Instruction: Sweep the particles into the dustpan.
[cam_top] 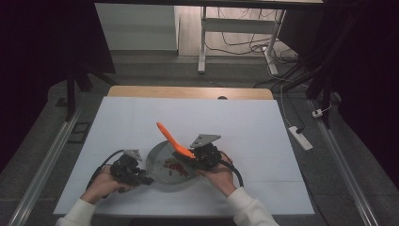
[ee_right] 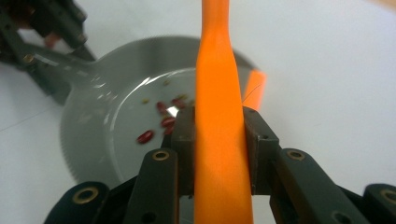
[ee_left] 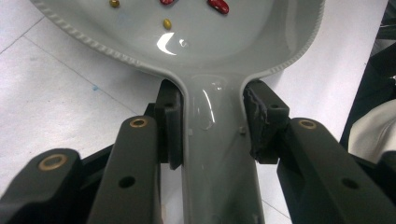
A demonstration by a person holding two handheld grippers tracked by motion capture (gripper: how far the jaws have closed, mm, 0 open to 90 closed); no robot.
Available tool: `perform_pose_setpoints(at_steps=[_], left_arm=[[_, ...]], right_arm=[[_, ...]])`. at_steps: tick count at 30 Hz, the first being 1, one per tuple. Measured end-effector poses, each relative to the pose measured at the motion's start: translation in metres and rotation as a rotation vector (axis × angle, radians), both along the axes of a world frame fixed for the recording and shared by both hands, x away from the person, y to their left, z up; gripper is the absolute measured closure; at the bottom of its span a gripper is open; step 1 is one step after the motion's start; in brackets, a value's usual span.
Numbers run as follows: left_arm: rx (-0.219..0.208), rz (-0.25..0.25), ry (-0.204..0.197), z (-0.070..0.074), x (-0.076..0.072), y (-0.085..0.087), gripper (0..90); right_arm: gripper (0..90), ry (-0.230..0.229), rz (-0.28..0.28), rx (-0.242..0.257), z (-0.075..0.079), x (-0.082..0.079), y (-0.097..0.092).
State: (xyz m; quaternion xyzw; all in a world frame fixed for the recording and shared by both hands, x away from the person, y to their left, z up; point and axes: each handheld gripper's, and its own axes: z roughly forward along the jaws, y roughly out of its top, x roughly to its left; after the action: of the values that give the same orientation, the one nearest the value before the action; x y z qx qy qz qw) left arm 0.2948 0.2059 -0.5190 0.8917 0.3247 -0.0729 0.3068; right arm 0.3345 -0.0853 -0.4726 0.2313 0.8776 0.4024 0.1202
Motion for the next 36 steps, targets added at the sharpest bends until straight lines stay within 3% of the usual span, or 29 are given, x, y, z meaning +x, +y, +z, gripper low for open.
perform_pose_setpoints(at_steps=[5, 6, 9, 11, 14, 15, 24, 28, 34, 36], left_arm=[[0.002, -0.003, -0.001, 0.000, 0.000, 0.000, 61.6], [0.002, -0.002, -0.001, 0.000, 0.000, 0.000, 61.6], [0.001, -0.001, 0.000, 0.000, 0.000, 0.000, 61.6], [0.001, 0.000, 0.000, 0.000, 0.000, 0.000, 61.6], [0.002, 0.000, -0.002, 0.000, 0.000, 0.000, 61.6], [0.002, 0.000, -0.002, 0.000, 0.000, 0.000, 61.6], [0.003, 0.001, -0.003, 0.000, 0.000, 0.000, 61.6], [0.004, 0.001, -0.003, 0.000, 0.000, 0.000, 61.6], [0.004, 0.001, -0.003, 0.000, 0.000, -0.001, 61.6], [0.003, 0.001, -0.003, 0.000, 0.000, -0.001, 61.6]], right_arm=[[70.0, -0.043, -0.073, 0.006, 0.009, 0.007, -0.017], [70.0, -0.060, -0.114, -0.006, 0.010, 0.013, -0.027], [70.0, -0.057, -0.136, -0.012, 0.009, 0.018, -0.035], [70.0, -0.025, -0.167, 0.010, 0.006, 0.026, -0.046], [70.0, -0.014, -0.182, 0.017, 0.004, 0.029, -0.050], [69.9, -0.016, -0.195, -0.007, 0.000, 0.032, -0.052], [70.0, -0.033, -0.206, -0.054, -0.013, 0.044, -0.044], [70.0, -0.023, -0.185, -0.044, -0.017, 0.046, -0.037], [69.9, -0.022, -0.128, -0.080, -0.017, 0.034, -0.016], [69.9, 0.000, -0.106, -0.055, -0.017, 0.033, -0.011]])
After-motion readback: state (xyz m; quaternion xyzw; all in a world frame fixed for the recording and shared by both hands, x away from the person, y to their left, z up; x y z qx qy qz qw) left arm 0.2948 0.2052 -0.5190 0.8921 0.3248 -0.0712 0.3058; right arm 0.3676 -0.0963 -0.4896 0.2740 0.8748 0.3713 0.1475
